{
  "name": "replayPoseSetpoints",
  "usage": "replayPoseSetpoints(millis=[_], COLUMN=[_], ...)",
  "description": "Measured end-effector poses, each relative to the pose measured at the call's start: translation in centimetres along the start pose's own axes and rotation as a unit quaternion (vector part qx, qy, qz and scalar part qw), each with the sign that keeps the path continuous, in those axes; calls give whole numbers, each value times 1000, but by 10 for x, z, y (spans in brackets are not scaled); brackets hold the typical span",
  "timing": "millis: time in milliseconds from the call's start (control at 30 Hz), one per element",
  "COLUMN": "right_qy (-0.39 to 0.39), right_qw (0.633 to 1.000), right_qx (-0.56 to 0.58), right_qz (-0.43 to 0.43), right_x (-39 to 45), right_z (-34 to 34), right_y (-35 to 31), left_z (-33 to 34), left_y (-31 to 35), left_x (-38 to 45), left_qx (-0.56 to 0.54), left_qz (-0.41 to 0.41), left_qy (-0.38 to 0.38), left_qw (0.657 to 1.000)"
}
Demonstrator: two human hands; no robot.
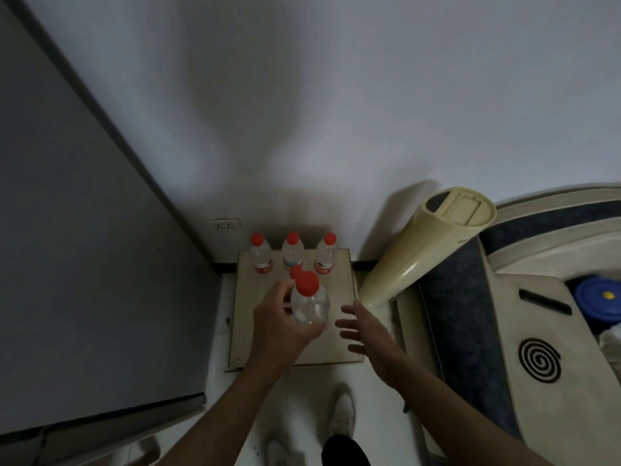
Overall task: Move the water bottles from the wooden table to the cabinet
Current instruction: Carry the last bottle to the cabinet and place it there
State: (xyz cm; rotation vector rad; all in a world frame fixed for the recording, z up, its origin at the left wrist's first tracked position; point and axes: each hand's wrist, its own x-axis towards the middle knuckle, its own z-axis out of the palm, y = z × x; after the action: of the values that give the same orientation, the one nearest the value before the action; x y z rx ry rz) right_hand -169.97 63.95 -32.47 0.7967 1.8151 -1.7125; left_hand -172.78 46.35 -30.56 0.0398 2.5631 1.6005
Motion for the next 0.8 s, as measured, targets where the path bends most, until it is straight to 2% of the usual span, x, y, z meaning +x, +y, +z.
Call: replayPoseSetpoints(millis=[233,400,533,633,800], right_qy=[43,45,39,27,29], right_qw=[977,935,888,873,877], right_qx=[-188,-324,-427,-457,-453], right_qz=[-90,-134,-166,-166,-157], right_x=[54,98,128,143,157], right_z=[-15,-29,-34,-34,-33], right_y=[20,50,71,83,98], left_z=[22,38,51,63,81], left_y=[-56,-97,-128,-150,-182], left_x=[23,36,42,44,43], left_qx=[8,19,38,47,63], left_qz=[-30,-49,-52,-53,-64], left_qy=[29,44,41,48,54], left_qw=[999,998,997,996,994])
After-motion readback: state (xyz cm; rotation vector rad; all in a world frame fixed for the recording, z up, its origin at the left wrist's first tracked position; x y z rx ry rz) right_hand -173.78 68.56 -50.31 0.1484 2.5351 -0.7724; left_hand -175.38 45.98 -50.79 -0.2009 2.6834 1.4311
